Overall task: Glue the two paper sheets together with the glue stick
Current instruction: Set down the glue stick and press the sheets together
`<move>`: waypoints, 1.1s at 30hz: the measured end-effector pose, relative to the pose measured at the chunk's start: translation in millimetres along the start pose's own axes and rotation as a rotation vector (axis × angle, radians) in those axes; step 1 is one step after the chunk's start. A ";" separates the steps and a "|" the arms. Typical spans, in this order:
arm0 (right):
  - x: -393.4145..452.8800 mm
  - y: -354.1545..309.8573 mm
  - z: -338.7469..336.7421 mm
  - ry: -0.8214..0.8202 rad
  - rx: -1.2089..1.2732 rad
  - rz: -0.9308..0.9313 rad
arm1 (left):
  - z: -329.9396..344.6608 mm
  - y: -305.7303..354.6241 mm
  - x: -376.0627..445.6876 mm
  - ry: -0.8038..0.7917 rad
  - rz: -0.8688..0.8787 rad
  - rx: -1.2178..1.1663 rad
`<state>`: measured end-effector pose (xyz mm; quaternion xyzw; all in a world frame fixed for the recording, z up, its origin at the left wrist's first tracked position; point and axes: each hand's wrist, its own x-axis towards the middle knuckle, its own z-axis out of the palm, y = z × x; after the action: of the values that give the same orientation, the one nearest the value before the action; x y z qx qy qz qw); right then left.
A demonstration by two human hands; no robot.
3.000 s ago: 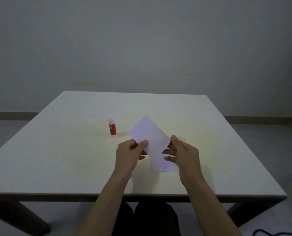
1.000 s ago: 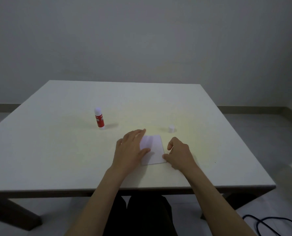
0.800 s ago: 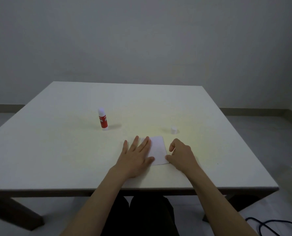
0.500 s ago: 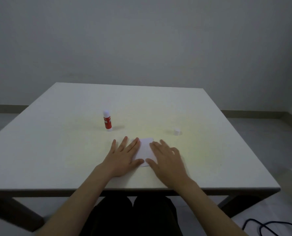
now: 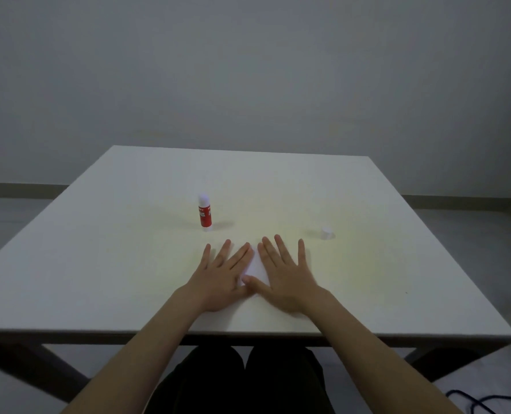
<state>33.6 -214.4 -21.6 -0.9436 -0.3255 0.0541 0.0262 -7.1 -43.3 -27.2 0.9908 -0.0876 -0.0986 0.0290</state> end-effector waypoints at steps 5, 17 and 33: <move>-34.5 -2.3 16.1 -0.004 0.025 -0.157 | -3.5 -2.5 3.9 -0.013 0.020 0.017; -32.1 3.2 13.0 -0.029 0.011 -0.175 | -4.5 -5.7 3.7 -0.014 0.036 0.014; -25.6 14.8 1.8 -0.108 -0.004 -0.269 | -13.0 -13.8 8.8 -0.043 0.078 0.020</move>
<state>22.4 -241.8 -22.5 -0.8873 -0.4499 0.1003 0.0136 6.3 -30.8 -17.2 0.9846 -0.1277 -0.1176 0.0209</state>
